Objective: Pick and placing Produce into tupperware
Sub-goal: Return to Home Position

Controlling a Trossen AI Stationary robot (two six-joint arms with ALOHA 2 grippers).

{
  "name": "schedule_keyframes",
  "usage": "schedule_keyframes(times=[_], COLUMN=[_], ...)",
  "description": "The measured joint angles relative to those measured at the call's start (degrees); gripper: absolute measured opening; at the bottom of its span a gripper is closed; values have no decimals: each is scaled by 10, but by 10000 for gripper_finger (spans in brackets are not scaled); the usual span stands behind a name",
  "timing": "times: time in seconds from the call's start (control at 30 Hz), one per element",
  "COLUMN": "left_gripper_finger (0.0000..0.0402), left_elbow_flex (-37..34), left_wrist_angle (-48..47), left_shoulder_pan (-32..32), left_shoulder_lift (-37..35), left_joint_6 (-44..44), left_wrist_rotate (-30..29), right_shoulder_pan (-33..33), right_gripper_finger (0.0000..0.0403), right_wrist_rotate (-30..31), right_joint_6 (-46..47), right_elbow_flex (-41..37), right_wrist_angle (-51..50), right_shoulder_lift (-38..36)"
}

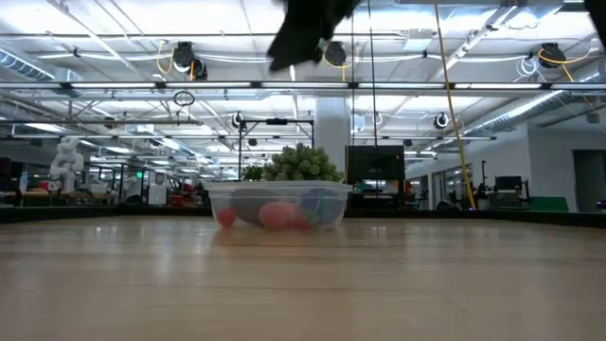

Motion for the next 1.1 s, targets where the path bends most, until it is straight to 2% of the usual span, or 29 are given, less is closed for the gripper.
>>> schedule_keyframes(times=[0.13,0.43,0.53,0.73,0.8,0.93,1.1], left_gripper_finger=[214,214,214,214,214,214,214], left_elbow_flex=[0,-2,-29,-160,-209,-296,-389], left_wrist_angle=[6,-6,-23,15,44,91,131], left_shoulder_pan=[-2,-29,-53,-81,-85,-93,-101], left_shoulder_lift=[-23,-111,-150,-231,-260,-307,-340], left_joint_6=[-17,-92,-131,-166,-169,-173,-190], left_wrist_rotate=[38,52,52,52,52,58,68], right_shoulder_pan=[28,149,191,242,248,248,248], right_gripper_finger=[208,208,208,208,208,208,208], right_wrist_rotate=[46,172,203,225,253,263,265], right_joint_6=[-9,5,34,105,129,168,162], right_elbow_flex=[0,-4,-30,-162,-215,-316,-441], right_wrist_angle=[0,-39,-62,-51,-42,-32,91], right_shoulder_lift=[-94,-265,-310,-395,-425,-484,-549])
